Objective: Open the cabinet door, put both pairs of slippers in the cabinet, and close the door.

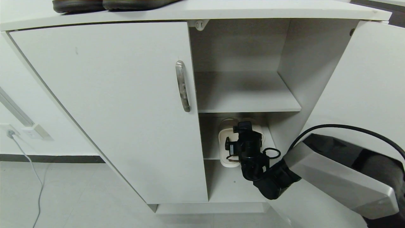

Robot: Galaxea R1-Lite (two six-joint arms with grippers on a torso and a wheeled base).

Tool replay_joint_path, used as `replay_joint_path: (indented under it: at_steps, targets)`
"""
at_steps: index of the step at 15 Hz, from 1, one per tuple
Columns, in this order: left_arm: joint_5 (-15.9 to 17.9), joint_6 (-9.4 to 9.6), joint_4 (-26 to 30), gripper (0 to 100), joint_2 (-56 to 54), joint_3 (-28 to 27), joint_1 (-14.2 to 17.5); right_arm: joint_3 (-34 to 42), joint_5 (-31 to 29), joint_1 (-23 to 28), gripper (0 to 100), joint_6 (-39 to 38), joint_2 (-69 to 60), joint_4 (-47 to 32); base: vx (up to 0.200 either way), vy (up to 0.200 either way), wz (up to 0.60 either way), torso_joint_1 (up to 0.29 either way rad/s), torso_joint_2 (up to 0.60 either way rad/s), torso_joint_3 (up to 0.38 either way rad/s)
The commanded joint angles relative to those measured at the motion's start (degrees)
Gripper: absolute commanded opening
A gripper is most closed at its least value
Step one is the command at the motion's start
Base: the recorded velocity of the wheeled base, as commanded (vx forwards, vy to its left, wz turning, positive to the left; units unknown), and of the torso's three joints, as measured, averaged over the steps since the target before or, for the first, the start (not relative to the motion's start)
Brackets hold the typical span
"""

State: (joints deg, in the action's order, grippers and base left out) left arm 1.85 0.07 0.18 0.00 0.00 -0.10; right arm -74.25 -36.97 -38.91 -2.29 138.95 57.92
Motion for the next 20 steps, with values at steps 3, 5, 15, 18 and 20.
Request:
replay_joint_path:
  at_steps: [3, 5, 15, 18, 20]
  targets:
    - [-0.01, -0.07, -0.01, 0, 0.09, 0.00, 0.01, 15.37, -1.26, -3.36, 100, -0.08, -9.49, 5.45, 0.000, 0.000, 0.00, 0.000, 0.00, 0.000]
    - [-0.01, -0.07, -0.01, 0, 0.09, 0.00, 0.01, 23.63, -1.08, -4.86, 100, -0.17, -12.56, 10.11, 0.000, 0.000, 0.00, 0.000, 0.00, 0.000]
    - [-0.01, -0.07, -0.01, 0, 0.09, 0.00, 0.01, 32.86, -0.12, -9.16, 100, 0.18, -15.81, 15.82, -0.020, 0.000, 0.00, 0.000, 0.00, 0.000]
    - [-0.01, -0.07, -0.01, 0, 0.09, 0.00, 0.01, 32.94, -0.12, -9.16, 100, 0.18, -15.73, 15.82, -0.200, 0.000, 0.00, 0.004, 0.00, 0.002]
    - [-0.01, -0.07, -0.01, 0, 0.09, 0.00, 0.01, 32.94, -0.12, -8.99, 100, 0.18, -15.81, 15.82, 0.000, 0.000, 0.00, 0.000, 0.00, 0.000]
